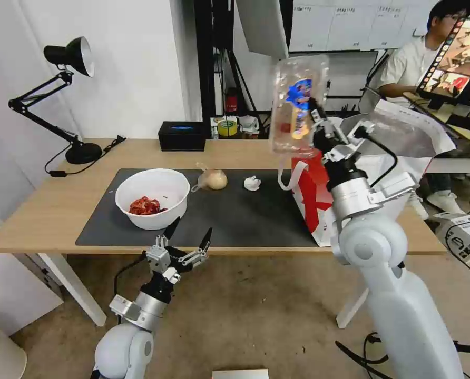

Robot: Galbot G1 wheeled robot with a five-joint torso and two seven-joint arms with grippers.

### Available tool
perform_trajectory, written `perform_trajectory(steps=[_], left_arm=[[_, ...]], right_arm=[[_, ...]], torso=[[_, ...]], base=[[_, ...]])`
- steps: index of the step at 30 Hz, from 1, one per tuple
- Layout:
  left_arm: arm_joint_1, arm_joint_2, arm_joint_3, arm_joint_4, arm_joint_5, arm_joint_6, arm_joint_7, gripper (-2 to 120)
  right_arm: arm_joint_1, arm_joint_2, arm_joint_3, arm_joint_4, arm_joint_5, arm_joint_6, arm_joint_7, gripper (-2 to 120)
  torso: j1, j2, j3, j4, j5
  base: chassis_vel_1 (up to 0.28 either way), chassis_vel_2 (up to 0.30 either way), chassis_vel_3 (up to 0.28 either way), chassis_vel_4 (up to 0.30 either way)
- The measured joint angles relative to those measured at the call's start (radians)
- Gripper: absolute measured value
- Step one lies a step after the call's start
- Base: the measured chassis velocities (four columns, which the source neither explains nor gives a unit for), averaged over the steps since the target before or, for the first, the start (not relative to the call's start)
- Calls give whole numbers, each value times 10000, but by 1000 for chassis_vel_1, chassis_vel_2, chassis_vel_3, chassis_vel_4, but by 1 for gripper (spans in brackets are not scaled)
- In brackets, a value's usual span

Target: Pick up the trash from the table and place it into the takeout bag.

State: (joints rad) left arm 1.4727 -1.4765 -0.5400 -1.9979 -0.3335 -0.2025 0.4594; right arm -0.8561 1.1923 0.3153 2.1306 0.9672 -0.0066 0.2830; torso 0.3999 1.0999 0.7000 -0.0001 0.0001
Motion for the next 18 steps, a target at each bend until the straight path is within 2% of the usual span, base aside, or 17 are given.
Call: perform_trajectory(steps=[5, 6, 10, 18], left_arm=[[50, 20, -13, -48, 1, -5, 4, 100], [76, 26, -22, -73, 1, -10, 10, 100], [126, 5, -33, -87, 1, -37, 45, 100], [242, -73, -82, -117, 1, -180, 196, 100]], right_arm=[[151, 30, 87, -131, -58, 159, 511, 0], [317, 59, 109, -241, -126, 209, 1011, 0], [604, 102, 160, -412, -217, 242, 1745, 0], [1032, 78, 371, -644, -244, 228, 2830, 0]], torso=[[0, 0, 0, 0, 0], [1, 1, 0, 0, -1], [1, 0, 0, 1, -1], [0, 1, 1, 1, -1]], base=[[0, 0, 0, 0], [0, 0, 0, 0], [0, 0, 0, 0], [0, 0, 0, 0]])
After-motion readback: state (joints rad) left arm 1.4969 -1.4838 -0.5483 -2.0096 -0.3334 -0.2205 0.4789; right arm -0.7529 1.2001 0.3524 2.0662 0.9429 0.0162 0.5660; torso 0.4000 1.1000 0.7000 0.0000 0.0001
